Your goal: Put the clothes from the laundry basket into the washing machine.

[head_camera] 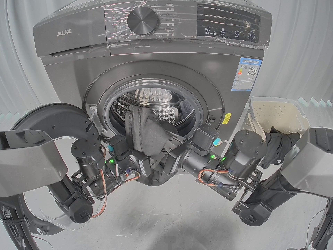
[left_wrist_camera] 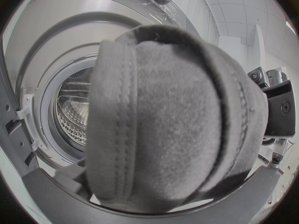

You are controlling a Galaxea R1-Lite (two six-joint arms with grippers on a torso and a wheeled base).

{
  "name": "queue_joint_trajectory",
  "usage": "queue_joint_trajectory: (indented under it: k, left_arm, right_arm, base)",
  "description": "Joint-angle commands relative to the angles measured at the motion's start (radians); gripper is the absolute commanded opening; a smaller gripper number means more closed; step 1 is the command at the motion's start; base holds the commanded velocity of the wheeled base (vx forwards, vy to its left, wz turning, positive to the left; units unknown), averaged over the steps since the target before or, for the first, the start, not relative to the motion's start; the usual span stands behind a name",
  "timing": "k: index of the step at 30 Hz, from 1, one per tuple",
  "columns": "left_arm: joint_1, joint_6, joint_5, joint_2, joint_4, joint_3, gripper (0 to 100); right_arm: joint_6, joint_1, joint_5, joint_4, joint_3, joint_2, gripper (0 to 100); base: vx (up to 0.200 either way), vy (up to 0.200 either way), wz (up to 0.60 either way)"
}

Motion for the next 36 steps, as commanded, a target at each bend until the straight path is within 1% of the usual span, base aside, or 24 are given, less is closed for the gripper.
queue_joint_trajectory:
  k: [1, 4, 5, 7, 10, 20, 22, 23, 26, 28, 30, 33, 35, 36]
  left_arm:
    - [0.018, -0.001, 0.005, 0.003, -0.002, -0.004, 0]
    - [0.03, -0.005, 0.005, -0.008, -0.002, 0.004, 0]
    - [0.039, -0.008, 0.005, -0.018, -0.002, 0.007, 0]
    - [0.047, -0.011, 0.005, -0.038, -0.002, 0.011, 0]
    - [0.05, -0.013, 0.008, -0.055, -0.002, 0.013, 0]
    - [0.042, -0.013, 0.011, -0.075, -0.002, 0.013, 0]
    - [0.041, -0.018, 0.012, -0.084, -0.002, 0.013, 0]
    - [0.039, -0.018, 0.015, -0.086, -0.002, 0.013, 0]
    - [0.037, -0.028, 0.011, -0.118, -0.002, 0.031, 0]
    - [0.031, -0.05, 0.006, -0.158, 0.0, 0.056, 0]
    - [0.021, -0.062, 0.005, -0.196, 0.0, 0.08, 0]
    - [0.011, -0.064, 0.003, -0.248, 0.001, 0.134, 0]
    - [-0.002, -0.064, 0.003, -0.274, 0.001, 0.16, 0]
    - [-0.013, -0.062, 0.003, -0.284, 0.001, 0.168, 0]
  right_arm:
    - [0.003, -0.012, -0.003, 0.001, 0.009, 0.0, 0]
    - [0.014, -0.026, -0.029, 0.012, 0.013, -0.001, 0]
    - [0.016, -0.041, -0.04, 0.012, 0.029, 0.0, 0]
    - [0.017, -0.049, -0.04, 0.012, 0.062, 0.0, 0]
    - [0.017, -0.047, -0.041, 0.01, 0.089, 0.0, 0]
    - [0.016, -0.037, -0.043, 0.009, 0.118, 0.002, 0]
    - [0.019, -0.035, -0.044, 0.01, 0.119, -0.001, 0]
    - [0.019, -0.035, -0.044, 0.009, 0.119, -0.003, 100]
    - [0.017, -0.04, -0.044, 0.013, 0.167, -0.029, 100]
    - [0.011, -0.041, -0.044, 0.016, 0.27, -0.057, 100]
    - [0.005, -0.037, -0.041, 0.016, 0.4, -0.081, 100]
    - [0.003, -0.027, -0.038, 0.013, 0.55, -0.087, 100]
    - [-0.003, -0.026, -0.035, 0.01, 0.613, -0.089, 100]
    - [-0.008, -0.029, -0.033, 0.007, 0.627, -0.09, 100]
  base:
    - [0.0, 0.0, 0.0]
    - [0.0, 0.0, 0.0]
    - [0.0, 0.0, 0.0]
    - [0.0, 0.0, 0.0]
    - [0.0, 0.0, 0.0]
    - [0.0, 0.0, 0.0]
    - [0.0, 0.0, 0.0]
    - [0.0, 0.0, 0.0]
    - [0.0, 0.0, 0.0]
    - [0.0, 0.0, 0.0]
    - [0.0, 0.0, 0.0]
    - [0.0, 0.0, 0.0]
    - [0.0, 0.0, 0.0]
    - [0.0, 0.0, 0.0]
